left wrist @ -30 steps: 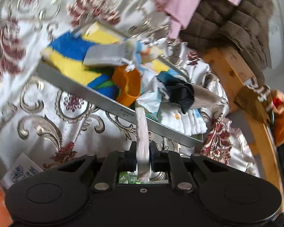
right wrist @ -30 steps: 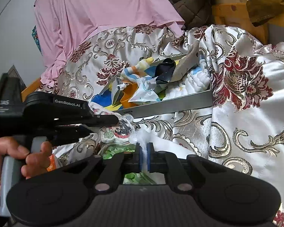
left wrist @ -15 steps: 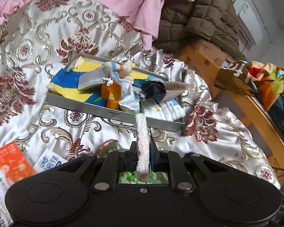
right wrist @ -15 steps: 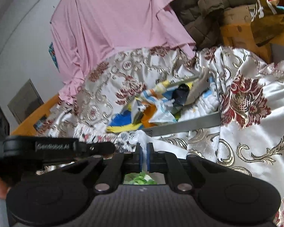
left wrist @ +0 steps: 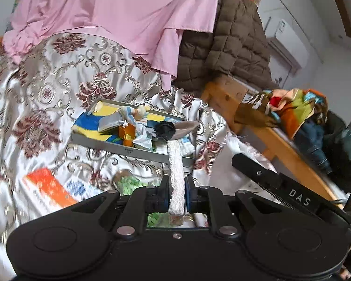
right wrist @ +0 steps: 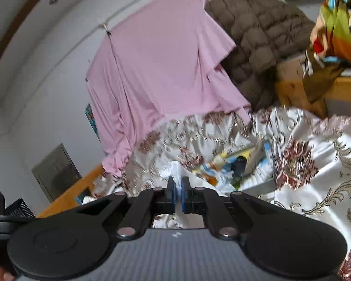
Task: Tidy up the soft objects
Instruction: 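Lift and carry the pink-and-white strip and white cloth over the painted tray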
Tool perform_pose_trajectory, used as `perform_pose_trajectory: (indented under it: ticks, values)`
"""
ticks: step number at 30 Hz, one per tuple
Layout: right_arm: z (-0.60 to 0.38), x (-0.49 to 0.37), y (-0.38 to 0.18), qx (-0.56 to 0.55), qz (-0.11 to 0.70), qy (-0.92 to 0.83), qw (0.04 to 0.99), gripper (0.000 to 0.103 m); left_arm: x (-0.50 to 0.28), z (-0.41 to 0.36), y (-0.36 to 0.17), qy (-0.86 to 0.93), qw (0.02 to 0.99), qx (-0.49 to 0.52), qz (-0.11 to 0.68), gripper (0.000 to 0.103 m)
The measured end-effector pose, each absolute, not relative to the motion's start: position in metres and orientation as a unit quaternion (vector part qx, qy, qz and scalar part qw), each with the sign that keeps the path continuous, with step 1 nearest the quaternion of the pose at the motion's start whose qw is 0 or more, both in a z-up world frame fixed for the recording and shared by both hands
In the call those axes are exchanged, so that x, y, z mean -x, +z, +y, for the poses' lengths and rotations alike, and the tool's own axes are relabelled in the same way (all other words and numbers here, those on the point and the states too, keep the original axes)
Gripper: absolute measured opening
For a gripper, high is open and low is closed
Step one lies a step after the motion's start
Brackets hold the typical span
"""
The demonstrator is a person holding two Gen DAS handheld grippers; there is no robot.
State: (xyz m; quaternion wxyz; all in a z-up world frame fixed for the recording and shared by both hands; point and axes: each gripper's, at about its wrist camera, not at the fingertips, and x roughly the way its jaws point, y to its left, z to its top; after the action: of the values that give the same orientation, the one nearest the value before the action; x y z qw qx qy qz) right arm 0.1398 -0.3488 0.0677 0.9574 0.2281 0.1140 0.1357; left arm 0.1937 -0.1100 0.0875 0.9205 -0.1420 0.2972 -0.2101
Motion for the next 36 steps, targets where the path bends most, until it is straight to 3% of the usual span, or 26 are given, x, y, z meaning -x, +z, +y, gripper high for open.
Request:
perform_pose_trajectory:
  ticks: [9,15,23,36]
  values:
    - [-0.371,-0.097,0.063,-0.214,0.066,0.140,0.965,0.005,-0.154,-0.115,0.089,-0.173,0.919,0.185,0.304,0.013]
    - [-0.396,-0.123,0.038,-0.244,0.085,0.127,0.958,0.005,-0.167,-0.131,0.078,-0.158,0.918,0.186,0.312,0.013]
    - [-0.401,-0.166,0.016,-0.283,0.099,0.126,0.946,0.005,-0.215,-0.135,0.059,-0.155,0.920,0.178,0.312,0.013]
    - [-0.370,-0.266,-0.017,-0.238,0.095,0.133,0.957,0.005,-0.344,-0.088,0.030,-0.172,0.931,0.159,0.281,0.013]
